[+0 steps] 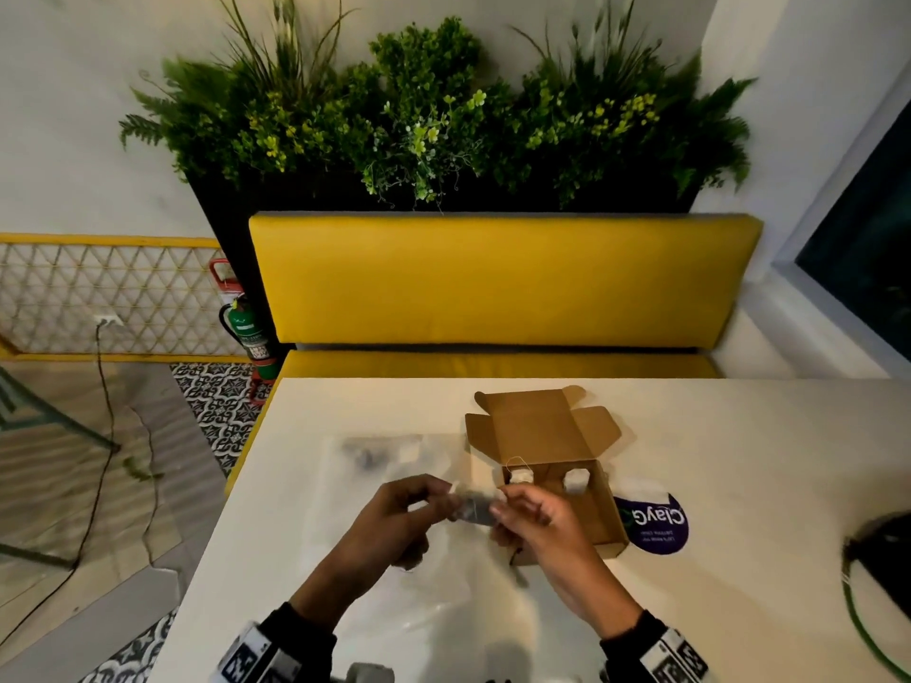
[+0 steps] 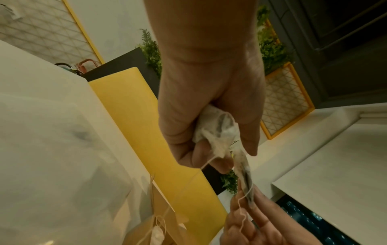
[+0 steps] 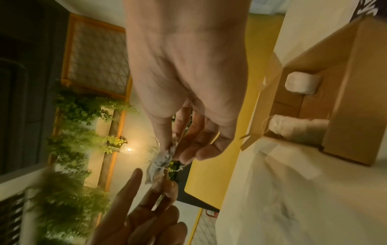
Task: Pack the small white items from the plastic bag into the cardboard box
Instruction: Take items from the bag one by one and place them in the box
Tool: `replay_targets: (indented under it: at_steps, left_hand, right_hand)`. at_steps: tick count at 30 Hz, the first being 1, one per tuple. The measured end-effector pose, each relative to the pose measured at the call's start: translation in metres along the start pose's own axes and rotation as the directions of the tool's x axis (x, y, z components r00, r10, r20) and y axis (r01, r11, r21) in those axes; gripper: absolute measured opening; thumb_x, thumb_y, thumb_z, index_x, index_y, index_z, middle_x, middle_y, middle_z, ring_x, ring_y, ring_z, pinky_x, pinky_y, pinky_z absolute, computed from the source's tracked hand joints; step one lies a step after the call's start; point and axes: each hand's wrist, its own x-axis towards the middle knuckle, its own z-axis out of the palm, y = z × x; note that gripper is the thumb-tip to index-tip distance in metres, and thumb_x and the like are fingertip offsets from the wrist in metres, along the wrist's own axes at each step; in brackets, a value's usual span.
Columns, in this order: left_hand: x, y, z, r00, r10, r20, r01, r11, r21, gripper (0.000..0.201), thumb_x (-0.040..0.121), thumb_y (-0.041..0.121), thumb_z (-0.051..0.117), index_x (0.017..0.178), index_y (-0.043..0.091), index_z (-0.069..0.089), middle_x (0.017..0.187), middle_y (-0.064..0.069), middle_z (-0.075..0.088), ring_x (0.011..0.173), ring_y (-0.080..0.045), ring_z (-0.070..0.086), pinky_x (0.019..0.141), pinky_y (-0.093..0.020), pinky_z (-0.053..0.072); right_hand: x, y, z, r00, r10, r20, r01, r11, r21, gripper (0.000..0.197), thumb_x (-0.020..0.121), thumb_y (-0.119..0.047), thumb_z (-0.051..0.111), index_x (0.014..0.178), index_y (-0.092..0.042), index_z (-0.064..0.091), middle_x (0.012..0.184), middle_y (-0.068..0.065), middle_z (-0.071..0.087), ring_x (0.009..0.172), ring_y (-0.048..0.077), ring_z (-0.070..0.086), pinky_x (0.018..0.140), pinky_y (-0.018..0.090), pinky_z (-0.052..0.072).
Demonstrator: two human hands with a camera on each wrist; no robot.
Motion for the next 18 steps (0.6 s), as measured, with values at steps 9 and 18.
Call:
replay_targets:
  at_steps: [9, 18]
  left_hand:
    - [0.042, 0.006, 0.049, 0.998, 0.014, -0.054, -0.01, 0.997, 0.072, 0.017, 0.088, 0.022, 0.068, 0.09, 0.006, 0.07, 0.062, 0.006, 0.06, 0.04, -0.015, 0.036, 0.041, -0.02, 0.03]
    - [0.083, -0.007, 0.068, 0.999, -0.044, 0.009, 0.042, 0.984, 0.173, 0.016, 0.084, 0.021, 0.073, 0.09, 0.006, 0.073, 0.077, -0.004, 0.065, 0.043, -0.016, 0.037, 0.043, -0.022, 0.032]
  right_hand:
    - [0.013, 0.01, -0.062, 0.998, 0.011, -0.061, -0.01, 1.0, 0.016, 0.037, 0.072, -0.03, 0.076, 0.103, -0.011, 0.071, 0.093, 0.011, 0.074, 0.079, 0.021, 0.069, 0.074, 0.033, 0.056]
    - [0.025, 0.028, -0.101, 0.998, 0.064, -0.02, -0.063, 0.996, 0.061, 0.02, 0.085, -0.02, 0.071, 0.103, -0.011, 0.071, 0.092, 0.013, 0.073, 0.082, 0.021, 0.066, 0.069, 0.029, 0.052]
